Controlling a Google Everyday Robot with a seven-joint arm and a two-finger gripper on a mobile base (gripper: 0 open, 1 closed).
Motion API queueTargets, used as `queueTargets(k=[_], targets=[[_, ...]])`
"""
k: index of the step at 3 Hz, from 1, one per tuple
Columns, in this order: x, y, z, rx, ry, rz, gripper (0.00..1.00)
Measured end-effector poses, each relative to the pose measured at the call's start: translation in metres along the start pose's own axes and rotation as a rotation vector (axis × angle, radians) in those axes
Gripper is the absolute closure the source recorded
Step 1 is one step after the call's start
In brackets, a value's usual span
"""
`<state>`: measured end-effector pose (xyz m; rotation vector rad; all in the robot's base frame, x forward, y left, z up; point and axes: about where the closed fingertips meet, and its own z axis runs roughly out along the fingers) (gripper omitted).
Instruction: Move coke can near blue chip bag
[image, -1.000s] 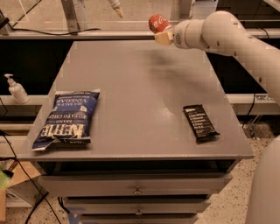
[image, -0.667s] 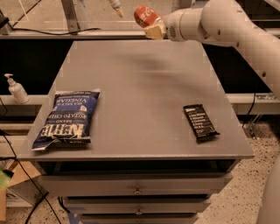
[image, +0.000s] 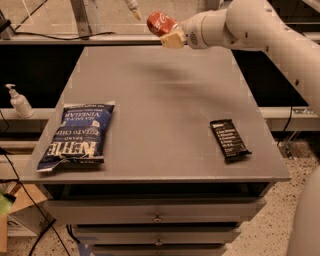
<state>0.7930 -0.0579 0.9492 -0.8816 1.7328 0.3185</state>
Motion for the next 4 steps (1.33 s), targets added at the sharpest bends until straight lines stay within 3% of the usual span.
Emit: queueTargets(k=[1,3,4], targets=[[0.007,0.025,-0.004,-0.066,0.018,-0.022,1.00],[0.018,0.114,-0.018,-0.288,-0.012,-0.046,1.00],[0.028,0.162,-0.022,-0.436,-0.019,-0.024,1.00]])
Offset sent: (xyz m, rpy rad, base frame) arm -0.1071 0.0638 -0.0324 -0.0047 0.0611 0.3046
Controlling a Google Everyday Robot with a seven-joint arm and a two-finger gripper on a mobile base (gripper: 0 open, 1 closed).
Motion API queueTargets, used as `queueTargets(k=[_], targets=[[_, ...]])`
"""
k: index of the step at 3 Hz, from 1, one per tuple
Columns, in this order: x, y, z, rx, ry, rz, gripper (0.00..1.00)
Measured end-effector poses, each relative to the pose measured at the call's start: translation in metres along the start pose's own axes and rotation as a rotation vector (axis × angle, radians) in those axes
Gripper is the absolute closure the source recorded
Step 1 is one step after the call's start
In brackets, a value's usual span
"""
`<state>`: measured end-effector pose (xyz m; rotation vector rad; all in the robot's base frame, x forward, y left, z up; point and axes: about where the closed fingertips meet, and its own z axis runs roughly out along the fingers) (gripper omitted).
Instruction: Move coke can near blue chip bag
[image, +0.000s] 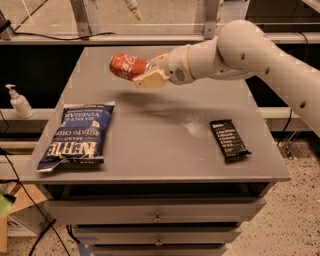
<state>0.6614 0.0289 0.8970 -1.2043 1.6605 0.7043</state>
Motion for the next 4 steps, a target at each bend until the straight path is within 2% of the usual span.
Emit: queueTargets(k=[1,2,4], targets=[[0.012,0.030,0.010,-0.084,0.029,0.030,0.82],[0.028,0.051,0.019,-0.135,0.063,0.075,0.58],[0.043,0.065,0.024,-0.146,0.085,0.122,0.12]])
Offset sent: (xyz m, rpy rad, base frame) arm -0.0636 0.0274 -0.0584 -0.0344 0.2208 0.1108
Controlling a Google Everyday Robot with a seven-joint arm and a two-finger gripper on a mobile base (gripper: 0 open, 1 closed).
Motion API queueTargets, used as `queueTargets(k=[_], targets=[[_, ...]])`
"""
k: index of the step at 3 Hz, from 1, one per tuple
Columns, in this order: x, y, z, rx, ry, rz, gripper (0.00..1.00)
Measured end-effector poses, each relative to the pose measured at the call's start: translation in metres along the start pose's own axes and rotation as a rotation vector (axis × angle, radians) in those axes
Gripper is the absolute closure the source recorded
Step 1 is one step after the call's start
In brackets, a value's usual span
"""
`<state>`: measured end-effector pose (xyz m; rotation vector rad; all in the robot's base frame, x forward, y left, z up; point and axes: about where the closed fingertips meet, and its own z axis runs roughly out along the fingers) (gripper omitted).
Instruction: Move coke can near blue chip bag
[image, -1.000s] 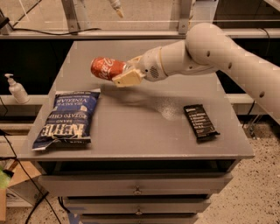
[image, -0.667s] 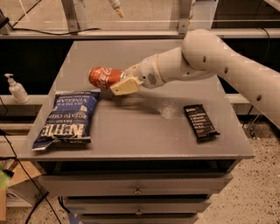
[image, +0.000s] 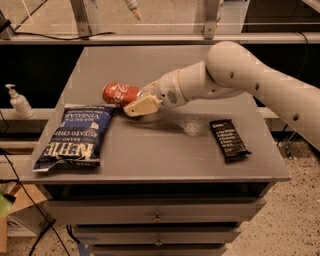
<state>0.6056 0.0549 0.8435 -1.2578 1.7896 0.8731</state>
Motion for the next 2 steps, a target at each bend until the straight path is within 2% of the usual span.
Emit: queueTargets(k=[1,2], targets=[[-0.0005,0.0010,0.0018,-0.004,0.001,-0.002,0.00],[-0.0006,0.0010,0.0019,-0.004,0.001,-0.002,0.00]])
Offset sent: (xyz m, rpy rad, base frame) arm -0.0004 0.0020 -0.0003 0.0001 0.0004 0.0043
